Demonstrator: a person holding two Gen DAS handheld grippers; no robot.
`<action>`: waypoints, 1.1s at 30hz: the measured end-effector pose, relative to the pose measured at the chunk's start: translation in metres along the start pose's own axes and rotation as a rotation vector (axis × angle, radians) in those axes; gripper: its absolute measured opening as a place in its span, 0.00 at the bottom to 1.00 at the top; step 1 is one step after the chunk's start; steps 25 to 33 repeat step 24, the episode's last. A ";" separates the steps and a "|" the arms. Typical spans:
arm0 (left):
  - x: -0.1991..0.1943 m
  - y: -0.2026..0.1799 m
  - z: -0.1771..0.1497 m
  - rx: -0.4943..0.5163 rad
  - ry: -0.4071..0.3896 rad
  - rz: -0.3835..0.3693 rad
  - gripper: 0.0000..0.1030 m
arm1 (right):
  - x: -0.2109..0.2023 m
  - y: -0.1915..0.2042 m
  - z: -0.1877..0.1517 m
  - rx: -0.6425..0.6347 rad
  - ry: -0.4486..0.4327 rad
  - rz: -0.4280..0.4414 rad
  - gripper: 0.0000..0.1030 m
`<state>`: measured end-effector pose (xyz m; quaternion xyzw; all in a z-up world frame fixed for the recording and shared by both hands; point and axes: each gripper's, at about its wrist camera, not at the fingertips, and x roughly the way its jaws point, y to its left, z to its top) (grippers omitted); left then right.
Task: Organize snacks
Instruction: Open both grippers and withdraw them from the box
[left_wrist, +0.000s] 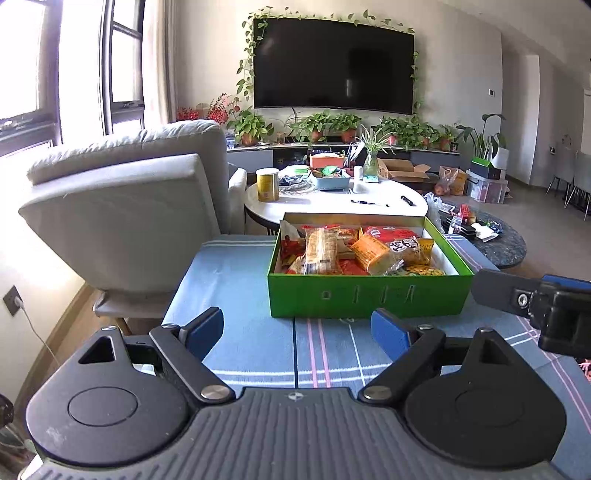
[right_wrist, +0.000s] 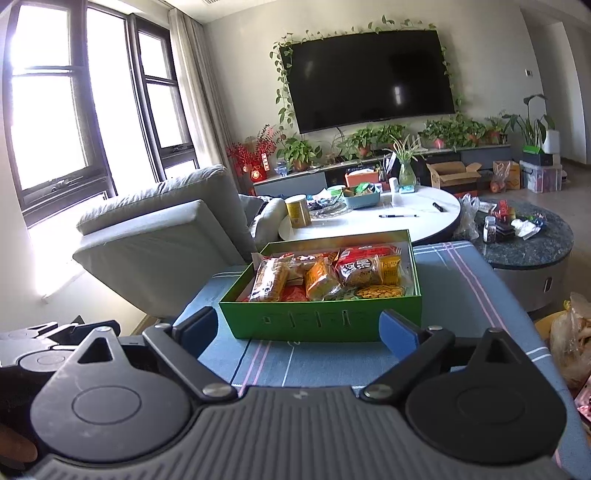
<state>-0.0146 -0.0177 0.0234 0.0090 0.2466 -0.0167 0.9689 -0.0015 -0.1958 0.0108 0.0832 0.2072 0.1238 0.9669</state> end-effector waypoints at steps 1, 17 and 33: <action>-0.002 0.001 -0.001 -0.002 -0.002 0.002 0.84 | -0.001 0.002 -0.001 -0.004 -0.004 -0.002 0.83; -0.025 0.008 -0.012 0.003 -0.039 -0.007 0.84 | -0.015 0.019 -0.006 -0.043 -0.037 -0.016 0.83; -0.024 0.008 -0.011 -0.003 -0.031 -0.002 0.84 | -0.016 0.018 -0.006 -0.034 -0.037 -0.025 0.83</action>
